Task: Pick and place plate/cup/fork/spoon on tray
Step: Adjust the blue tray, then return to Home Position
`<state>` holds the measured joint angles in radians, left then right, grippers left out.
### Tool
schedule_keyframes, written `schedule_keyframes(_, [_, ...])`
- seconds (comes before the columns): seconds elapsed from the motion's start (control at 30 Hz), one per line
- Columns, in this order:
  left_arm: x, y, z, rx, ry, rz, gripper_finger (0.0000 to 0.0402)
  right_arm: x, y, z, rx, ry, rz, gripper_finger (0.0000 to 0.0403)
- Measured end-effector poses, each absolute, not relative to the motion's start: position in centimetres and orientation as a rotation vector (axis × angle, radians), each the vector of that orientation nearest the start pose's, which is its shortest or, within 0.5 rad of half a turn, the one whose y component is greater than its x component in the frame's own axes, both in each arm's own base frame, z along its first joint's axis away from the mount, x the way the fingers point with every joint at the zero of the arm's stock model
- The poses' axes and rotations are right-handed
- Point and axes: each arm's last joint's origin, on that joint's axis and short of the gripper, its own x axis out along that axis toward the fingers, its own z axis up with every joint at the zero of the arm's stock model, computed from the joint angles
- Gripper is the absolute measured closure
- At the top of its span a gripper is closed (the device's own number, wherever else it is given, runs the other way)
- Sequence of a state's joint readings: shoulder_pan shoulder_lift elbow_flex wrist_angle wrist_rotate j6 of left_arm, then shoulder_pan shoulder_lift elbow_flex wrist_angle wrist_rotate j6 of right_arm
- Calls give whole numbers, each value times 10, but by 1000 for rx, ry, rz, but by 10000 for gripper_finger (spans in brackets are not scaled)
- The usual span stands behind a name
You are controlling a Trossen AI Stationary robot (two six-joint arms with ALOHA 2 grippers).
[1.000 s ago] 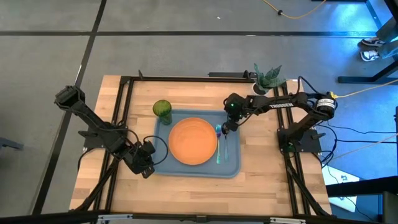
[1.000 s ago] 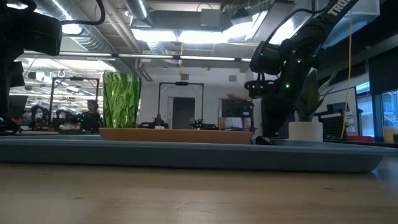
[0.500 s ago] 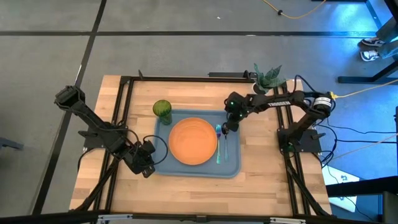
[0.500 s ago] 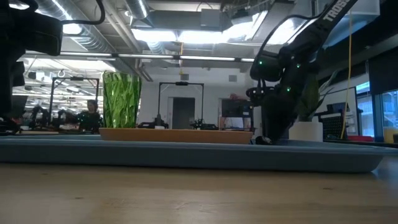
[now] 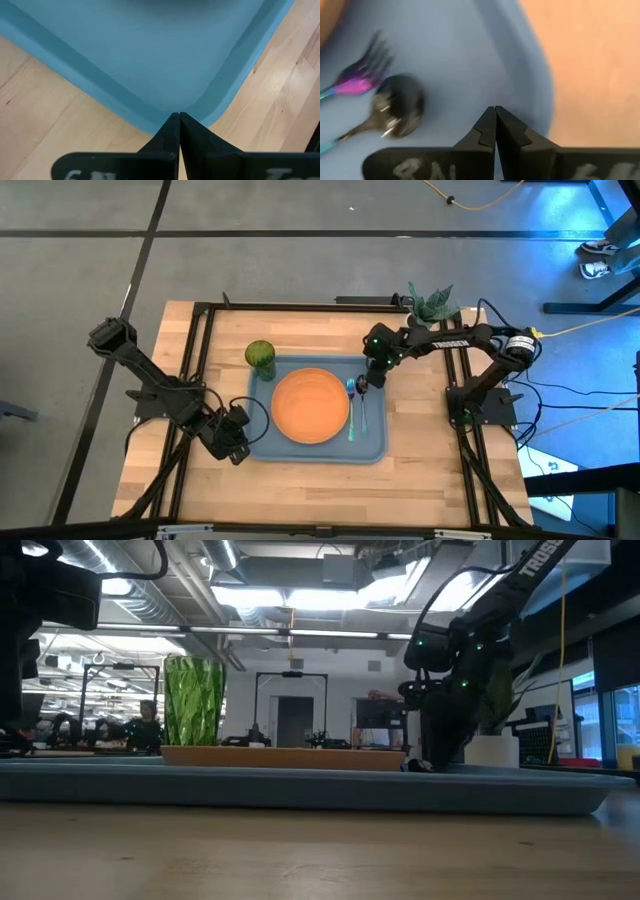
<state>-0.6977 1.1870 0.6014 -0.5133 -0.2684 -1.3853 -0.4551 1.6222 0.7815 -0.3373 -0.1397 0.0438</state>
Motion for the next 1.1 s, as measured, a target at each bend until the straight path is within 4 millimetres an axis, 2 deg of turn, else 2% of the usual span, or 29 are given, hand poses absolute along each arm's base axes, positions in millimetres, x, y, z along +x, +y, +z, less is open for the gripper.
schedule_keyframes(0.1, [159, -123, 181, -748, 1000, 324, 401, 250, -111, 150, 431, 1097, -239, 395])
schedule_keyframes(0.23, [156, -118, 194, -776, 907, 314, 402, 247, -100, 188, 449, 1034, -154, 395])
schedule_keyframes(0.37, [153, -110, 220, -803, 706, 323, 402, 239, -84, 228, 414, 950, -91, 395])
schedule_keyframes(0.47, [149, -103, 241, -770, 575, 306, 401, 230, -74, 249, 444, 879, -67, 395])
schedule_keyframes(0.7, [136, -78, 285, -660, 381, 280, 402, 208, -56, 280, 484, 763, -65, 399])
schedule_keyframes(0.87, [125, -62, 306, -559, 307, 248, 402, 189, -39, 299, 430, 684, 8, 400])
schedule_keyframes(1.1, [94, -40, 328, -479, 183, 173, 401, 150, -17, 327, 365, 537, 109, 400])
